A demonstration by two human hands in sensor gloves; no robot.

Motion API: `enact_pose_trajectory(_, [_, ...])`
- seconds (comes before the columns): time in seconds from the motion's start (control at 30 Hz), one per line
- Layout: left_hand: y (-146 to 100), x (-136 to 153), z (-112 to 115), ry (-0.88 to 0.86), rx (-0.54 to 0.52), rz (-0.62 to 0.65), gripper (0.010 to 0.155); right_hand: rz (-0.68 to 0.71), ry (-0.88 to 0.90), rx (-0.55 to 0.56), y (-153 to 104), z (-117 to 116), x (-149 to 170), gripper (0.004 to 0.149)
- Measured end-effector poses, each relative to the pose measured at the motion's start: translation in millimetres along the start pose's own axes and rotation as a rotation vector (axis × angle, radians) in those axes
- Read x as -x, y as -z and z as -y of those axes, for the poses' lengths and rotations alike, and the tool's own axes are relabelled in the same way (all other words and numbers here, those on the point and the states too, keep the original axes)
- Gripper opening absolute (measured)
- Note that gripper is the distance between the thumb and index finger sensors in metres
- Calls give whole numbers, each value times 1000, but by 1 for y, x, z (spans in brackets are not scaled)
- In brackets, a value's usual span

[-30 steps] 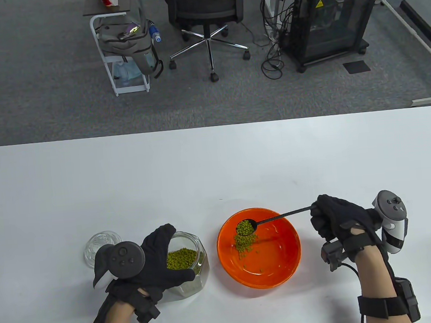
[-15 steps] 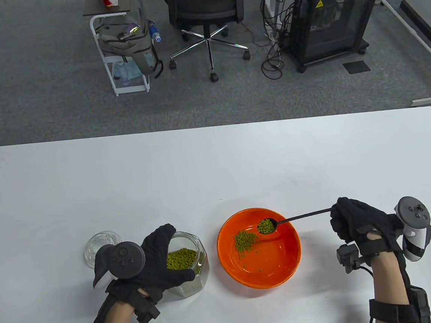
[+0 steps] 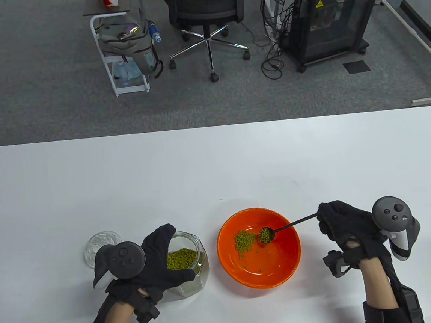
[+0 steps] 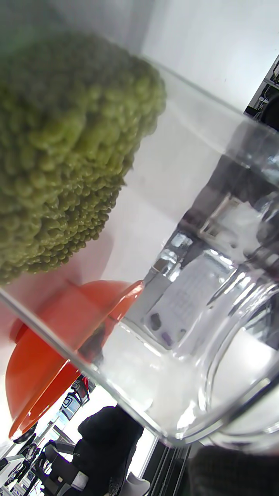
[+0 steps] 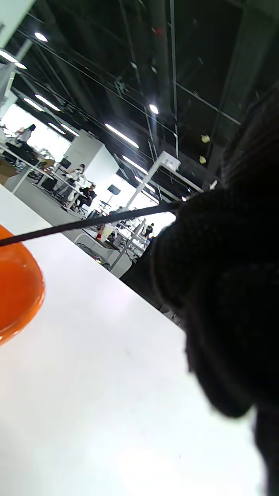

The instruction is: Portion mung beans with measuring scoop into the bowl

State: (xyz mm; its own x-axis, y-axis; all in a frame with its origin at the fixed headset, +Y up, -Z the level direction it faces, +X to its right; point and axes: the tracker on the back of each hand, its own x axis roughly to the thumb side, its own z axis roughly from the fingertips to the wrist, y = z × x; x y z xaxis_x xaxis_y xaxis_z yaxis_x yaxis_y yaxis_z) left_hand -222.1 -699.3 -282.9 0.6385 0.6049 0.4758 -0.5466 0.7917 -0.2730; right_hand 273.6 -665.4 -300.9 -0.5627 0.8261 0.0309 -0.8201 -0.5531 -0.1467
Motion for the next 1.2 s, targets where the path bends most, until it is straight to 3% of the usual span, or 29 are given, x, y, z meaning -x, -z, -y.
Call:
enact_pose_trajectory(0.23, [0, 0, 0, 2, 0, 1, 124, 264, -255, 29, -11, -8, -31, 44])
enact_pose_trajectory(0.47, [0, 0, 0, 3, -1, 1, 124, 542, -376, 26, -28, -17, -57, 44])
enact_pose_trajectory(0.57, [0, 0, 0, 3, -1, 0, 124, 647, -499, 57, -39, -24, -70, 44])
enact_pose_trajectory(0.73, [0, 0, 0, 3, 0, 1, 124, 802, -525, 146, -52, -29, -80, 44])
enact_pose_trajectory(0.8, [0, 0, 0, 3, 1, 0, 124, 815, -508, 179, -54, -27, -81, 44])
enact_pose_trajectory(1.07, [0, 0, 0, -1, 3, 1, 124, 715, -132, 306, -48, -4, -69, 44])
enact_pose_trajectory(1.2, [0, 0, 0, -2, 2, 1, 124, 644, 44, 274, -44, -4, -65, 44])
